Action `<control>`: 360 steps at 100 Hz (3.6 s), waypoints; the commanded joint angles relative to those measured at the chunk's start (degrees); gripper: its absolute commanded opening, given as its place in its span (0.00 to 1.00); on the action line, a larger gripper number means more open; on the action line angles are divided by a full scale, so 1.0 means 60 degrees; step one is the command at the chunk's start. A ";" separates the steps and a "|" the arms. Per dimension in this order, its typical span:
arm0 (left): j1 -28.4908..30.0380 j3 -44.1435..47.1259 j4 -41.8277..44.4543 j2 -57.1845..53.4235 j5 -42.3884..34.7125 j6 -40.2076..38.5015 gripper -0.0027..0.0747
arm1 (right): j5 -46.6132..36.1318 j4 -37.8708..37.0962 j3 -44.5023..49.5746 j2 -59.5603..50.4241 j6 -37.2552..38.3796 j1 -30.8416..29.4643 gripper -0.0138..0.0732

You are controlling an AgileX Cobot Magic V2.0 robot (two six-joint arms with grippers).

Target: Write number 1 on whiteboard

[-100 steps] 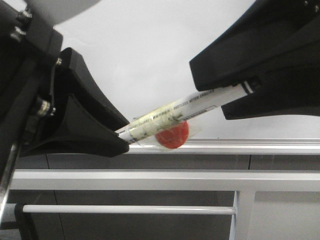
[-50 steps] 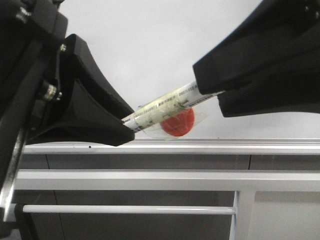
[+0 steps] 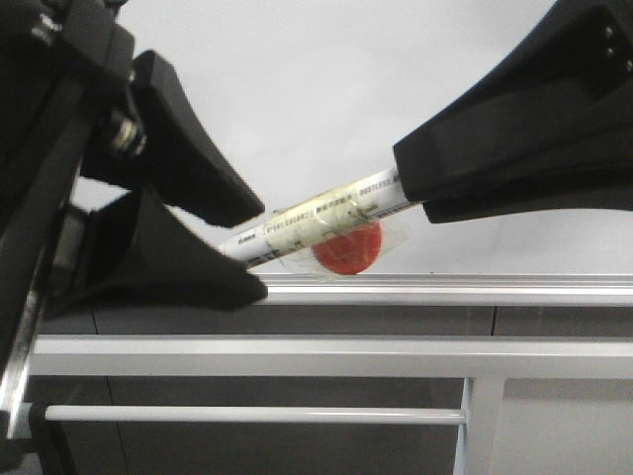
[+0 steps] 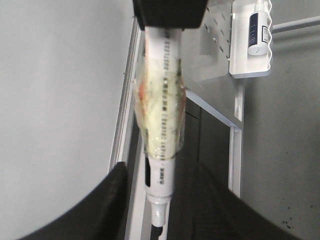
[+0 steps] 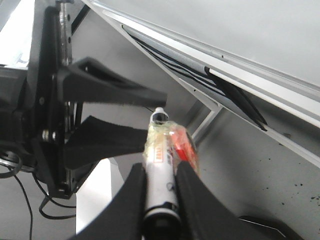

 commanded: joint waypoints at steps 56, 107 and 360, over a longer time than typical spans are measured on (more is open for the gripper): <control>-0.0071 -0.0320 -0.1516 -0.1167 0.0339 -0.1177 0.60 | -0.0605 -0.0091 0.0168 -0.1086 -0.0753 0.0013 0.09; -0.0071 0.0661 -0.1934 -0.1906 -0.1035 -0.3159 0.16 | -0.1376 -0.0383 0.1593 -0.3866 -0.0753 0.0013 0.09; -0.0051 0.3086 -0.3597 -0.1776 -0.5947 -0.2824 0.01 | -0.4719 0.0211 0.2711 -0.6399 -0.1252 0.0013 0.09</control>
